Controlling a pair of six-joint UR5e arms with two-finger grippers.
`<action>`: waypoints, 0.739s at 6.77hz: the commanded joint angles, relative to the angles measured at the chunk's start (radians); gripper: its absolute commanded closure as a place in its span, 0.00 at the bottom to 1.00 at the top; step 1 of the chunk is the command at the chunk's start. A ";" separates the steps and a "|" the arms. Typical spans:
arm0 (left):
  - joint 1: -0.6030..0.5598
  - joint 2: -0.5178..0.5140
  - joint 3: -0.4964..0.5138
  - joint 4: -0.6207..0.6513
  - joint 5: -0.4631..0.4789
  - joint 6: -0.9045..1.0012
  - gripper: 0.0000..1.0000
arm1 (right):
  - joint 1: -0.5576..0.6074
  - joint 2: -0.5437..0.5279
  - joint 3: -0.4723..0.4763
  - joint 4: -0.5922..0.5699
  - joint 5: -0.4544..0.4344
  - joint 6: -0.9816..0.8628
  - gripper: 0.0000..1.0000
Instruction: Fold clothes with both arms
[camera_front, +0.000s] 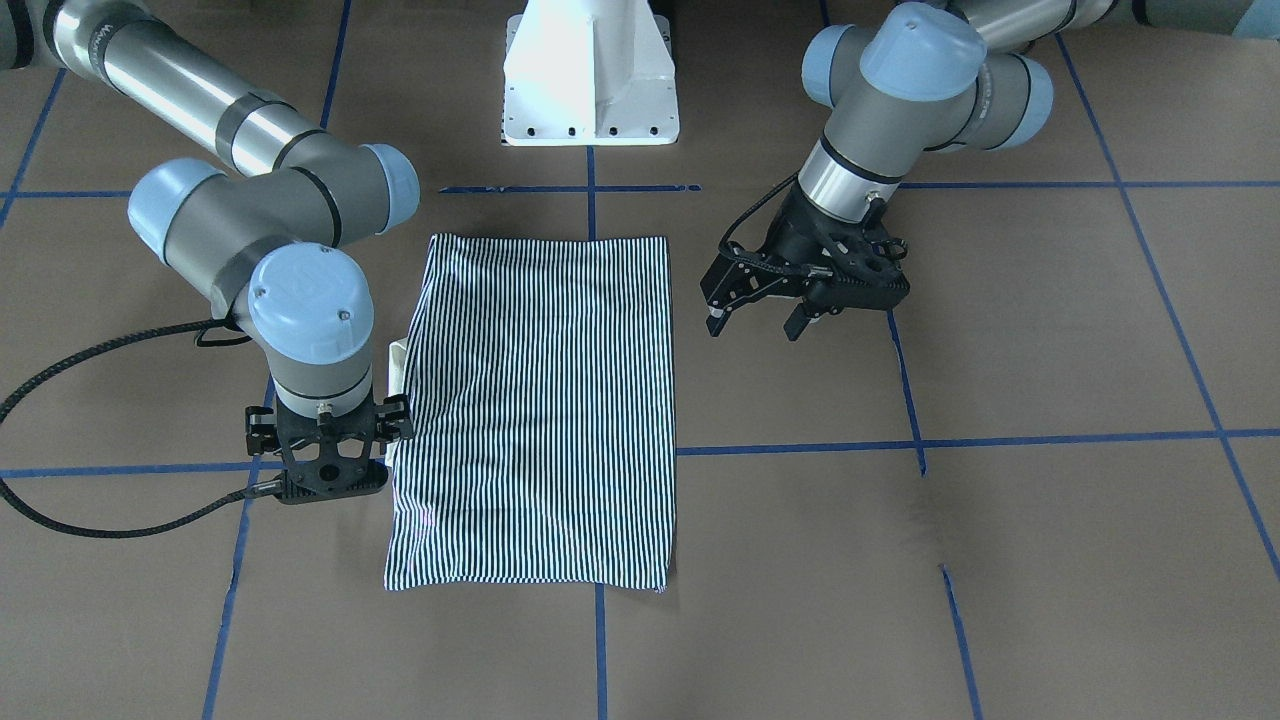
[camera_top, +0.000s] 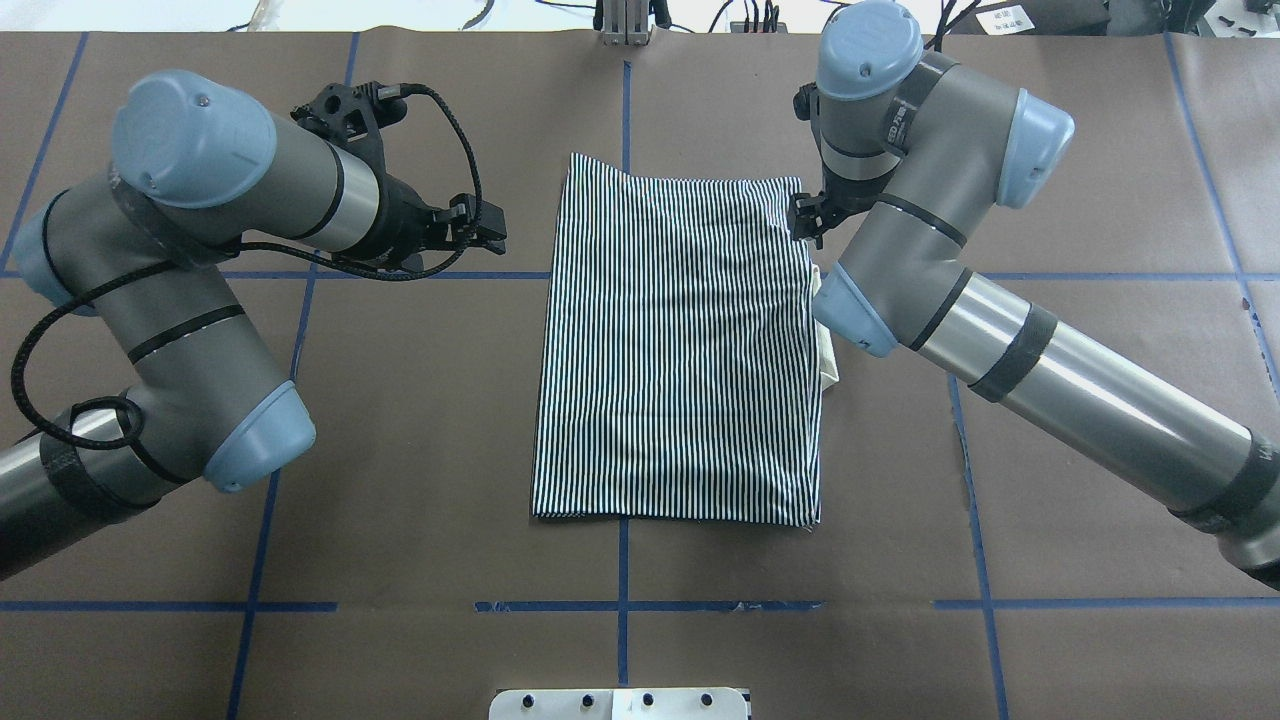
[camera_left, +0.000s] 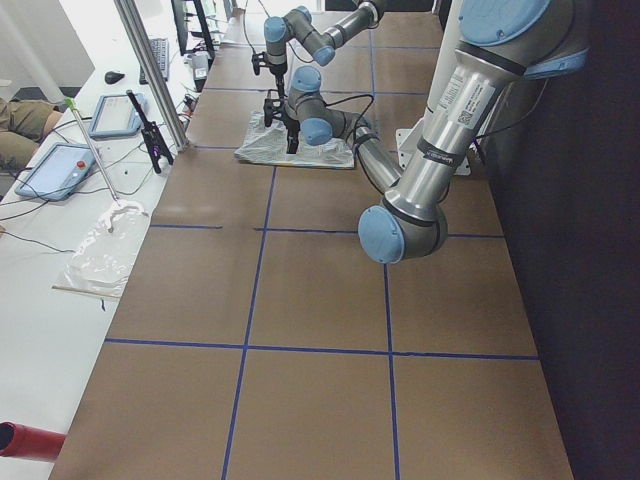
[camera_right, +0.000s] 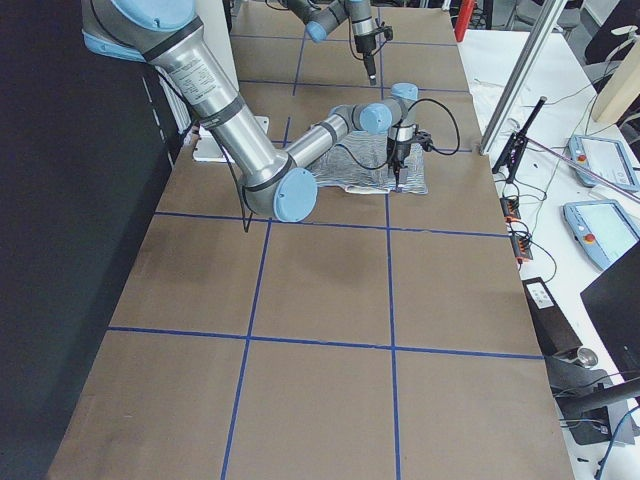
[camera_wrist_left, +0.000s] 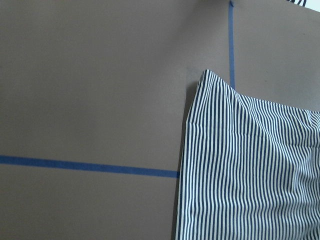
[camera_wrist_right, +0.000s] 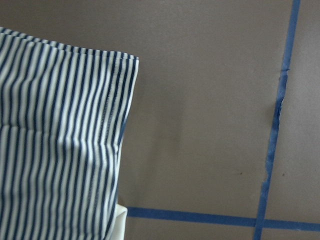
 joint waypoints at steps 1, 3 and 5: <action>0.108 0.074 -0.105 0.014 0.026 -0.278 0.00 | 0.008 -0.091 0.207 -0.029 0.101 0.024 0.00; 0.367 0.052 -0.124 0.152 0.258 -0.535 0.00 | 0.009 -0.159 0.315 -0.029 0.169 0.113 0.00; 0.442 -0.022 -0.074 0.260 0.357 -0.623 0.00 | 0.005 -0.159 0.337 -0.018 0.171 0.201 0.00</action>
